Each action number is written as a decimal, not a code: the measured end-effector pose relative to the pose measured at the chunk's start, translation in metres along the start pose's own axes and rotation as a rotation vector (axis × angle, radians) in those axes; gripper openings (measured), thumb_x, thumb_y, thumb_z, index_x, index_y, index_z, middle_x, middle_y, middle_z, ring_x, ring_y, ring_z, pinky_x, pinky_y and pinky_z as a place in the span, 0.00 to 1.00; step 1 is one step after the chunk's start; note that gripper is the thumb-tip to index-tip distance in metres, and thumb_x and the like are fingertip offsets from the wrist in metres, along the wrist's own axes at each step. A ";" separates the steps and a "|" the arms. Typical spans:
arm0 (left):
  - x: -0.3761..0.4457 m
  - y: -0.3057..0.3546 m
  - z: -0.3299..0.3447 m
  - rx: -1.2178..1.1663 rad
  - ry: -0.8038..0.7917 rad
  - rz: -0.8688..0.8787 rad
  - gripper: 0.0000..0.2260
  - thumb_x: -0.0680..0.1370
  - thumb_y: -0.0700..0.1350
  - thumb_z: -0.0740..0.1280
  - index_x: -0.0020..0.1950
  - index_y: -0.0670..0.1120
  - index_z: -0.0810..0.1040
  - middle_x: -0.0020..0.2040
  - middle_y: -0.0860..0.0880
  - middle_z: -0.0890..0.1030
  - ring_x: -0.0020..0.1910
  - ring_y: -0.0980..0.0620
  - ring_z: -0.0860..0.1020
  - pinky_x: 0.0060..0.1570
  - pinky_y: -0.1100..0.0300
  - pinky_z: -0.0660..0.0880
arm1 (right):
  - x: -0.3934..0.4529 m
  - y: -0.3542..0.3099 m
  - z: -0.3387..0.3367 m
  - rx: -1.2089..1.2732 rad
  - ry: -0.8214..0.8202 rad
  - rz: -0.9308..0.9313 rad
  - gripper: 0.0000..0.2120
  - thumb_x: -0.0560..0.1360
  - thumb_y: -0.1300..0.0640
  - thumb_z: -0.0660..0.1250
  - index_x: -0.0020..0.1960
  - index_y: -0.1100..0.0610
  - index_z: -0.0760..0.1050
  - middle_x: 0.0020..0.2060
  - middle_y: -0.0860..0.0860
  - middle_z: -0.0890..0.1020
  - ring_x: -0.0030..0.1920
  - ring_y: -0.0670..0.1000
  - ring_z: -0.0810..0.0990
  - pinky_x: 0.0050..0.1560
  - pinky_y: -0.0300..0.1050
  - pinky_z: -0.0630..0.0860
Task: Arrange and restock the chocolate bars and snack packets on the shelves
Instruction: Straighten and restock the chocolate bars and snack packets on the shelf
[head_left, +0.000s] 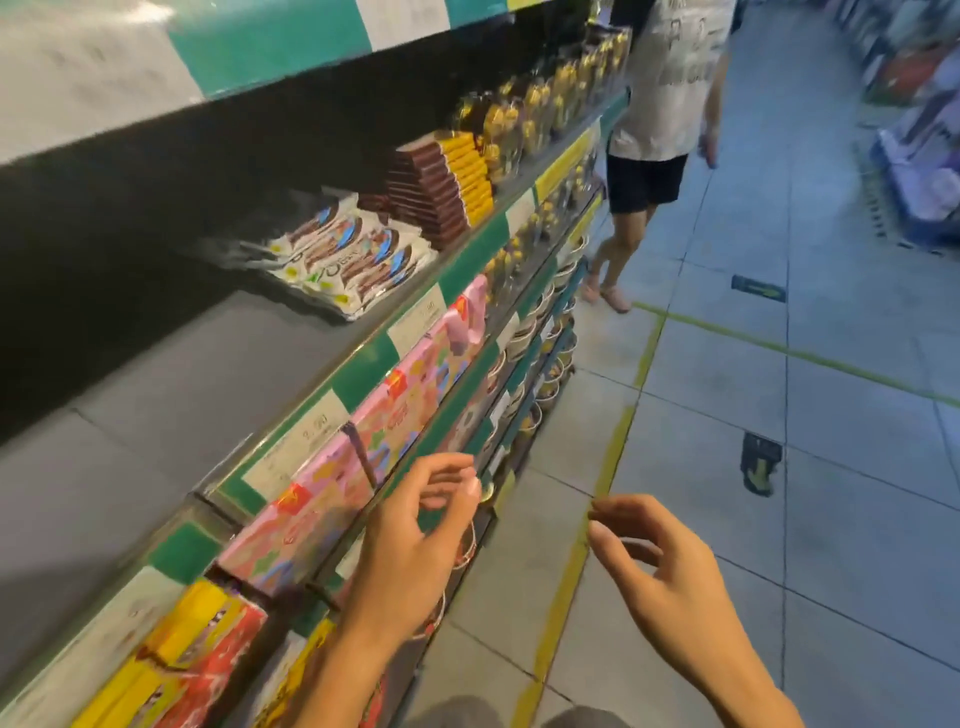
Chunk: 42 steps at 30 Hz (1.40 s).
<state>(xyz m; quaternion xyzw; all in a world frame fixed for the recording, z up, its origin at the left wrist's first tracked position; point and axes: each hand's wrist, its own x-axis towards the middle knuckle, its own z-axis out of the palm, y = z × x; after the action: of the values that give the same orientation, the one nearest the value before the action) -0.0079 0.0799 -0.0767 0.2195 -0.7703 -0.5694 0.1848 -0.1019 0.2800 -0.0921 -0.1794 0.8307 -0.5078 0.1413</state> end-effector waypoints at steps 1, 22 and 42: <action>0.013 0.004 0.002 0.002 0.014 -0.002 0.08 0.77 0.54 0.66 0.55 0.57 0.79 0.51 0.61 0.82 0.54 0.62 0.79 0.51 0.73 0.71 | 0.017 -0.002 -0.002 0.006 -0.011 -0.009 0.04 0.76 0.52 0.69 0.51 0.46 0.79 0.45 0.35 0.83 0.49 0.39 0.82 0.51 0.37 0.78; 0.210 0.086 -0.085 0.764 0.796 -0.233 0.14 0.78 0.60 0.64 0.50 0.49 0.78 0.42 0.47 0.80 0.46 0.44 0.80 0.43 0.58 0.73 | 0.309 -0.146 0.064 -0.049 -0.560 -1.013 0.17 0.78 0.46 0.67 0.63 0.53 0.74 0.55 0.48 0.80 0.56 0.49 0.77 0.56 0.49 0.77; 0.209 0.091 -0.107 0.934 0.586 -0.512 0.20 0.79 0.61 0.61 0.60 0.48 0.78 0.47 0.49 0.81 0.43 0.50 0.79 0.49 0.52 0.77 | 0.338 -0.198 0.099 -0.631 -0.753 -1.210 0.25 0.75 0.43 0.70 0.67 0.54 0.73 0.62 0.51 0.75 0.62 0.53 0.72 0.61 0.54 0.74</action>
<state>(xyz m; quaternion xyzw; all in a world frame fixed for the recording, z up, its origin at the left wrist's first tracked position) -0.1367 -0.0970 0.0486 0.6035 -0.7784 -0.1136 0.1304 -0.3325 -0.0309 0.0230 -0.7935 0.5895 -0.1412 0.0542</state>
